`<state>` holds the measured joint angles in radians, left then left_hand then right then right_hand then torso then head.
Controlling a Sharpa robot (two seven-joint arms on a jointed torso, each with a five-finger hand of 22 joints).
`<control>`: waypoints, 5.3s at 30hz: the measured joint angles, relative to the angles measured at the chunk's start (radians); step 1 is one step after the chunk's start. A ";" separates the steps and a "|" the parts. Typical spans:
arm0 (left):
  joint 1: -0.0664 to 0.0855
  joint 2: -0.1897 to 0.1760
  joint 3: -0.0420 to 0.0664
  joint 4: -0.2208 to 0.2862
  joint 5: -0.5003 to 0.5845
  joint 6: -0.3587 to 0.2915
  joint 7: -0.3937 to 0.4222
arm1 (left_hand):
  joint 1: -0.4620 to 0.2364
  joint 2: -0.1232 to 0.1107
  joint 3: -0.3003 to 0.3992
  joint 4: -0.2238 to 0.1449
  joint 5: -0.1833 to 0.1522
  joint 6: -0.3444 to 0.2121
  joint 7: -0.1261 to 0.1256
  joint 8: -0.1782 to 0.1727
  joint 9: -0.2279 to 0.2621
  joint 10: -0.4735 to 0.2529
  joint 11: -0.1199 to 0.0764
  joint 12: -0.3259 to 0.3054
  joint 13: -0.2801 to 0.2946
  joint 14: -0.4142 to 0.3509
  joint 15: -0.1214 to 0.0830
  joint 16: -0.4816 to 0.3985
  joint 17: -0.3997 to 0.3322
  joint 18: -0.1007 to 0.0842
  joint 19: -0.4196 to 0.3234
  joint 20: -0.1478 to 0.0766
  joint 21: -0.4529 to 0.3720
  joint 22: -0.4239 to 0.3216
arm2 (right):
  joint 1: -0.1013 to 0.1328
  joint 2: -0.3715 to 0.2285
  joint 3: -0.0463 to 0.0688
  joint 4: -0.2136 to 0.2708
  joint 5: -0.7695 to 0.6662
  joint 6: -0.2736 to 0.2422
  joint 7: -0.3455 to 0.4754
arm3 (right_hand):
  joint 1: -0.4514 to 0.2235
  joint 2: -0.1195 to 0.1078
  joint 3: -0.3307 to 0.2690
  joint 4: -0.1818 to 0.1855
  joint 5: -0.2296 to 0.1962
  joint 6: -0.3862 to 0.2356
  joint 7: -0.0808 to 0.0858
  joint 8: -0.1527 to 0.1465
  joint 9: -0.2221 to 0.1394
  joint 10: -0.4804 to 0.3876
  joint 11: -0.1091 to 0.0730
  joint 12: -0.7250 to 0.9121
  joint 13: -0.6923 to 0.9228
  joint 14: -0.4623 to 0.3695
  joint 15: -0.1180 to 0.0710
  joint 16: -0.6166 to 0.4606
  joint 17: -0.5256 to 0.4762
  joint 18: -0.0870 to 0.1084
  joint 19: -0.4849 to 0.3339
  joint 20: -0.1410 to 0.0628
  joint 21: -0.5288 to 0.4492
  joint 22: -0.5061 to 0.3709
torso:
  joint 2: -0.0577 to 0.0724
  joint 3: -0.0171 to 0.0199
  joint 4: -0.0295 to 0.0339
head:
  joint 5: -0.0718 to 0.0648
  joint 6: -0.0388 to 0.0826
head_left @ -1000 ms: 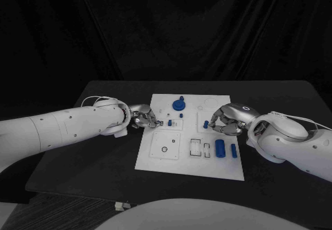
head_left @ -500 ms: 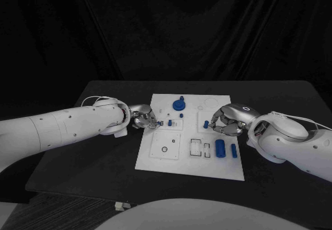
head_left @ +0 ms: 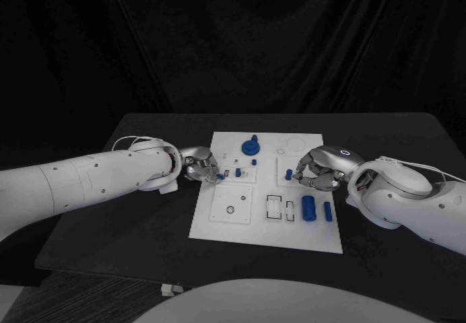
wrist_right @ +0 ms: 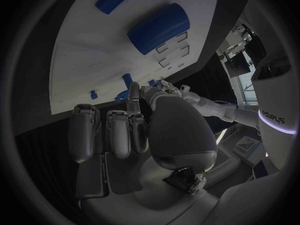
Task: Assemble the parts on the task board
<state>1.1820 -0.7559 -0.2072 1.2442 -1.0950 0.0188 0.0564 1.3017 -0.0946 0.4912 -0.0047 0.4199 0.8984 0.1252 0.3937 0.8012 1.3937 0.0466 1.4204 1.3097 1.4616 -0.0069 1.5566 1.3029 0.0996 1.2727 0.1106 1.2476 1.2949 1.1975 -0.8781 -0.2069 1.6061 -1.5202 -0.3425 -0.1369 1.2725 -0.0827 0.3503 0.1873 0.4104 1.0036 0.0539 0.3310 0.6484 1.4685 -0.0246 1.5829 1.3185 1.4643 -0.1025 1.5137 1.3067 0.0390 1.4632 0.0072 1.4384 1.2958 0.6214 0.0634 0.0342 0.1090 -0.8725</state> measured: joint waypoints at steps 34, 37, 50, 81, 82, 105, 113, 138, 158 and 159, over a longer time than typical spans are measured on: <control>-0.007 -0.112 -0.006 0.115 -0.033 -0.162 0.093 | 0.011 0.002 -0.042 -0.005 -0.099 0.001 -0.006 0.000 -0.064 0.062 -0.013 0.036 0.000 0.000 0.000 0.000 0.000 0.000 0.083 -0.011 0.081 0.000 | -0.001 -0.003 0.000 0.005 0.000 0.010 -0.010 | 0.000 0.000 -0.011 -0.011 0.000 0.000 0.000 0.000 -0.006 0.000 0.000 0.000 0.000 0.000 0.000 0.000 0.000 0.000 0.000 0.000 0.000 0.000 | 0.000 -0.0001 -0.0001 | -0.002 0.000; -0.007 -0.146 -0.006 0.153 -0.065 -0.228 0.139 | 0.026 -0.013 -0.063 0.014 -0.150 0.004 -0.010 -0.015 -0.092 0.068 -0.024 0.071 0.000 0.003 -0.004 0.000 0.000 -0.001 0.115 -0.017 0.122 0.000 | -0.001 -0.004 0.000 0.006 0.000 0.009 -0.010 | 0.000 0.000 -0.011 -0.011 0.000 0.000 0.000 0.000 -0.006 0.000 0.000 0.000 0.000 0.000 0.000 0.000 0.000 0.000 0.000 0.000 0.000 0.000 | 0.000 -0.0001 -0.0001 | -0.002 0.000; -0.007 -0.172 -0.006 0.250 -0.384 -0.422 0.183 | 0.065 -0.039 -0.156 0.107 -0.227 -0.003 -0.016 -0.203 -0.272 0.076 -0.016 0.135 0.000 0.014 -0.014 0.000 0.000 -0.078 0.172 -0.021 0.208 0.000 | -0.005 -0.008 0.000 0.011 0.000 0.006 -0.010 | 0.000 0.000 -0.011 -0.011 0.000 0.000 0.000 0.000 -0.006 0.000 0.000 0.000 0.000 0.000 0.000 0.000 0.000 0.000 0.000 0.000 0.000 0.000 | 0.000 -0.0001 0.0006 | 0.000 0.000; -0.048 -0.067 -0.006 0.201 -0.665 -0.442 -0.049 | 0.065 -0.039 -0.186 0.137 -0.224 0.042 -0.011 -0.251 -0.336 0.076 -0.015 0.136 0.000 0.007 -0.007 0.000 0.000 -0.078 0.185 -0.016 0.216 0.000 | -0.006 -0.010 0.000 0.013 0.000 0.003 -0.010 | 0.000 0.000 -0.011 -0.011 0.000 0.000 0.000 0.000 -0.006 0.000 0.000 0.000 0.000 0.000 0.000 0.000 0.000 0.000 0.000 0.000 0.000 0.000 | 0.000 -0.0002 -0.0005 | -0.001 0.000; -0.050 -0.065 -0.006 0.200 -0.666 -0.442 -0.051 | 0.065 -0.039 -0.186 0.137 -0.224 0.042 -0.011 -0.251 -0.336 0.076 -0.016 0.136 0.000 0.007 -0.007 0.000 0.000 -0.078 0.185 -0.016 0.216 0.000 | -0.006 -0.010 0.000 0.013 0.000 0.003 -0.010 | 0.000 0.000 -0.011 -0.011 0.000 0.000 0.000 0.000 -0.006 0.000 0.000 0.000 0.000 0.000 0.000 0.000 0.000 0.000 0.000 0.000 0.000 0.000 | 0.000 -0.0002 -0.0003 | -0.001 0.000; -0.066 -0.050 -0.006 0.201 -0.671 -0.460 -0.050 | 0.065 -0.038 -0.215 0.144 -0.190 0.100 -0.027 -0.250 -0.339 0.076 -0.016 0.136 0.000 0.007 -0.008 0.000 0.000 -0.078 0.185 -0.016 0.216 0.000 | -0.008 -0.005 0.000 0.009 0.000 0.000 -0.009 | 0.000 0.000 -0.011 -0.011 0.000 0.000 0.000 0.000 -0.007 0.000 0.000 0.000 0.000 0.000 0.000 0.000 0.000 0.000 0.000 0.000 0.000 0.000 | 0.000 0.0001 -0.0007 | -0.002 0.000; -0.067 -0.042 -0.005 0.194 -0.671 -0.463 -0.047 | 0.079 -0.024 -0.215 0.144 -0.132 0.105 -0.031 -0.248 -0.338 0.066 -0.026 0.136 0.000 0.007 -0.008 0.000 0.000 -0.078 0.185 -0.016 0.216 0.000 | -0.012 -0.004 0.000 0.009 0.000 0.000 -0.009 | 0.000 0.000 -0.011 -0.011 0.000 0.000 0.000 0.000 -0.007 0.000 0.000 0.000 0.000 0.000 0.000 0.000 0.000 0.000 0.000 0.000 0.000 0.000 | 0.000 0.0001 -0.0002 | -0.001 0.000; -0.074 -0.129 -0.006 0.264 -0.488 -0.684 0.138 | 0.121 -0.017 -0.180 0.060 -0.054 0.166 -0.031 -0.241 -0.339 0.065 -0.039 0.136 0.000 0.002 -0.034 0.000 0.000 -0.078 0.196 -0.046 0.255 0.000 | -0.014 -0.016 0.000 0.028 0.011 -0.139 0.069 | 0.004 -0.004 -0.021 -0.021 -0.043 -0.014 0.014 -0.043 -0.052 0.011 0.011 0.000 0.000 0.008 0.008 0.000 0.000 0.000 0.000 0.000 0.000 0.000 | 0.000 -0.0002 -0.0001 | 0.005 0.000; -0.072 -0.159 -0.006 0.323 0.368 -0.622 0.582 | 0.116 -0.021 -0.180 0.060 -0.020 0.169 -0.034 -0.241 -0.331 0.065 -0.039 0.136 0.000 0.002 -0.034 0.000 0.000 -0.078 0.197 -0.046 0.263 0.000 | -0.018 0.035 0.000 0.032 0.280 -0.342 0.302 | 0.071 -0.026 -0.033 -0.033 -0.083 -0.064 0.036 -0.139 -0.169 0.007 0.039 0.000 0.000 0.001 0.033 0.000 0.000 0.000 0.013 0.031 0.000 0.000 | -0.003 -0.0017 0.0017 | 0.001 0.000; -0.072 -0.157 -0.006 0.327 0.390 -0.615 0.588 | 0.116 -0.021 -0.180 0.060 -0.020 0.168 -0.034 -0.241 -0.331 0.065 -0.039 0.136 0.000 0.002 -0.034 0.000 0.000 -0.078 0.197 -0.046 0.263 0.000 | -0.020 0.040 0.000 0.032 0.295 -0.345 0.311 | 0.071 -0.026 -0.033 -0.033 -0.083 -0.064 0.036 -0.139 -0.173 0.007 0.039 0.000 0.000 0.001 0.033 0.000 0.000 0.000 0.012 0.031 0.000 0.000 | -0.002 -0.0017 0.0017 | 0.000 0.000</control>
<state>1.1096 -0.9124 -0.2130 1.5707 -0.7048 -0.5966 0.6443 1.4176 -0.1157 0.3109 0.0551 0.4003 1.0669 0.0910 0.1531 0.4705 1.4584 0.0077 1.5568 1.3097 1.4634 -0.0411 1.5568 1.3029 0.0218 1.4692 0.0644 1.5105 1.2949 1.1778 -0.8384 -0.2066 1.6379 -1.2254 -0.6876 0.1737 1.3436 -0.1091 0.3173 0.1540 0.3273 0.9399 0.0903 0.1915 0.4752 1.4753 0.0146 1.5829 1.3185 1.4651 -0.0696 1.5138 1.3067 0.0391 1.4752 0.0378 1.4385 1.2958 0.6189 0.0616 0.0360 0.1093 -0.8725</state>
